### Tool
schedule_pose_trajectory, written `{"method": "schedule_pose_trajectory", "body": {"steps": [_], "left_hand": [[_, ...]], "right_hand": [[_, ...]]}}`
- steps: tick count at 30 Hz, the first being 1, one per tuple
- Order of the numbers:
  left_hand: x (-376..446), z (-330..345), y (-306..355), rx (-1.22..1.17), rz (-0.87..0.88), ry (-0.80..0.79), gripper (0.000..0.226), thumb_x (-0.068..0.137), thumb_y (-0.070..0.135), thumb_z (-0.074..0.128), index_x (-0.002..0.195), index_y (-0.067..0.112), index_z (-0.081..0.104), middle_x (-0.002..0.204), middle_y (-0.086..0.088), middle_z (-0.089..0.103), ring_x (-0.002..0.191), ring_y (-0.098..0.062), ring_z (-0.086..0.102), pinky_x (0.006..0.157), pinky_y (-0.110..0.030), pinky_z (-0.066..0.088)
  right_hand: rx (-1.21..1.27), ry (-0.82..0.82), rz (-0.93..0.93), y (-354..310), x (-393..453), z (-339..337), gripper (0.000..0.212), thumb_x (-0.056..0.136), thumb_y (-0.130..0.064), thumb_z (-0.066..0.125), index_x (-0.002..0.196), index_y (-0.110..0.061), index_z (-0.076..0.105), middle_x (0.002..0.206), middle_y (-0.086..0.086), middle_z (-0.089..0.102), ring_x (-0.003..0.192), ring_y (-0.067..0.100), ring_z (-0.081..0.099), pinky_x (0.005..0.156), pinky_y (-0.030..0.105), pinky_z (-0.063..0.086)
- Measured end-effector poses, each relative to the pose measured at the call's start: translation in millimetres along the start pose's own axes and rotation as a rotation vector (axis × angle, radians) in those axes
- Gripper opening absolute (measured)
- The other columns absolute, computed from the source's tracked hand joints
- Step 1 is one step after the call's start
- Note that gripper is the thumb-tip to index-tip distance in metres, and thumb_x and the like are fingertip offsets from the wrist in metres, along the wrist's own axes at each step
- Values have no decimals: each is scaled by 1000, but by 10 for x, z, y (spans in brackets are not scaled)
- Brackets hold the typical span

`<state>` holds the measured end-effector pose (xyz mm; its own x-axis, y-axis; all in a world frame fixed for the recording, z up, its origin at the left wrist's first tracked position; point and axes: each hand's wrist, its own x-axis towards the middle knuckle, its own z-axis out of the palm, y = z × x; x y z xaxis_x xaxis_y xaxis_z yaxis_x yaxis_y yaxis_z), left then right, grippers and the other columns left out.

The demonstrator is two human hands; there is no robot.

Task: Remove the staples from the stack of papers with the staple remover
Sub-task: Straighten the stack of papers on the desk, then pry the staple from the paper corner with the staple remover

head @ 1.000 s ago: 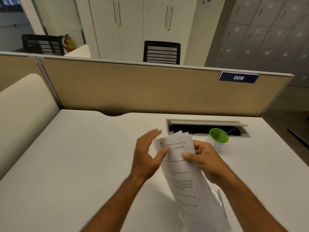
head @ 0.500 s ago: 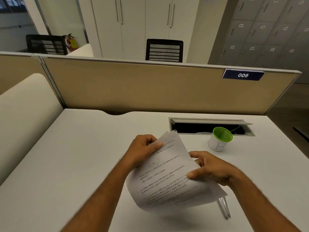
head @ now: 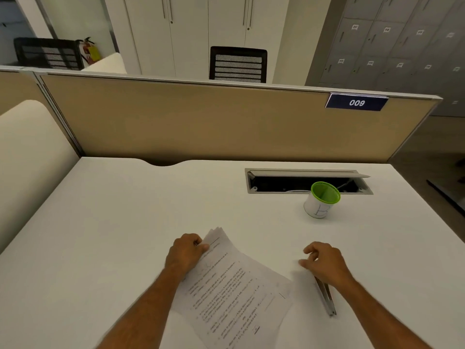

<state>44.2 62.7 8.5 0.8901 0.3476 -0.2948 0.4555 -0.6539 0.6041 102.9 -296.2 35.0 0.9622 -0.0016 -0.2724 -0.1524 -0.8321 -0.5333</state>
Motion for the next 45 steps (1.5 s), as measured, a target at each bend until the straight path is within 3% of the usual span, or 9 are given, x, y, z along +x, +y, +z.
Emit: {"method": "schedule_pose_trajectory", "body": {"steps": [5, 13, 17, 20, 26, 32, 35, 39, 45], "left_hand": [[-15, 95, -13, 20, -13, -25, 16, 88, 37, 71, 80, 24, 66, 83, 4, 68, 70, -9, 61, 59, -24, 44], [-149, 286, 40, -118, -34, -105, 33, 73, 35, 87, 96, 24, 66, 99, 3, 64, 88, -14, 63, 70, -23, 46], [-265, 401, 60, -162, -10, -131, 42, 70, 34, 88, 100, 27, 59, 97, 2, 63, 83, -11, 60, 64, -22, 44], [-351, 503, 92, -149, -5, -130, 51, 72, 35, 87, 107, 29, 51, 92, 3, 64, 81, -10, 62, 62, -21, 45], [-468, 717, 109, -188, -4, -111, 55, 73, 38, 83, 107, 32, 41, 88, 8, 62, 76, -7, 64, 58, -17, 50], [-467, 696, 34, 129, 154, -92, 65, 63, 71, 74, 108, 41, 36, 89, 12, 65, 73, -8, 59, 59, -22, 41], [-426, 696, -53, 362, 363, 21, 70, 69, 83, 56, 123, 40, 41, 117, 13, 64, 101, -13, 58, 79, -27, 44], [-349, 691, -168, 463, 561, -59, 72, 86, 78, 31, 149, 43, 30, 161, 5, 30, 147, -21, 22, 120, -44, 15], [-268, 680, -214, 582, 629, -106, 68, 91, 78, 15, 152, 54, -2, 168, 4, -10, 153, -25, -15, 120, -56, -12]], "right_hand": [[-443, -128, 109, 268, -27, -41, 76, 52, -76, 64, 104, -23, 49, 101, -1, 60, 92, 20, 60, 71, 29, 48], [-252, -158, 78, 251, -68, 63, 63, 68, -45, 79, 115, -20, 46, 91, -2, 58, 81, 17, 60, 68, 26, 45], [352, -192, 220, 83, -38, -70, 42, 68, -15, 85, 103, -10, 61, 87, 15, 68, 66, 27, 72, 55, 29, 57], [797, -257, 244, -120, -107, -74, 22, 74, 2, 74, 95, 4, 69, 82, 23, 68, 67, 33, 72, 61, 36, 61], [1017, -245, 255, -393, -274, 479, 23, 71, 11, 70, 93, 7, 70, 88, 25, 67, 78, 35, 71, 61, 34, 60], [953, -139, 272, -345, -326, 900, 14, 78, 1, 72, 87, -9, 77, 103, 20, 68, 94, 32, 70, 73, 36, 61], [834, -146, 206, -331, -351, 881, 11, 80, -8, 74, 87, -16, 78, 101, 17, 69, 87, 26, 72, 72, 36, 62], [466, -150, -53, -348, -398, 796, 23, 73, -32, 82, 95, -28, 74, 96, 2, 71, 66, 19, 73, 63, 32, 62], [69, -186, -309, -351, -314, 738, 38, 74, -52, 75, 107, -33, 70, 96, -19, 66, 86, 1, 62, 74, 21, 52]]}}
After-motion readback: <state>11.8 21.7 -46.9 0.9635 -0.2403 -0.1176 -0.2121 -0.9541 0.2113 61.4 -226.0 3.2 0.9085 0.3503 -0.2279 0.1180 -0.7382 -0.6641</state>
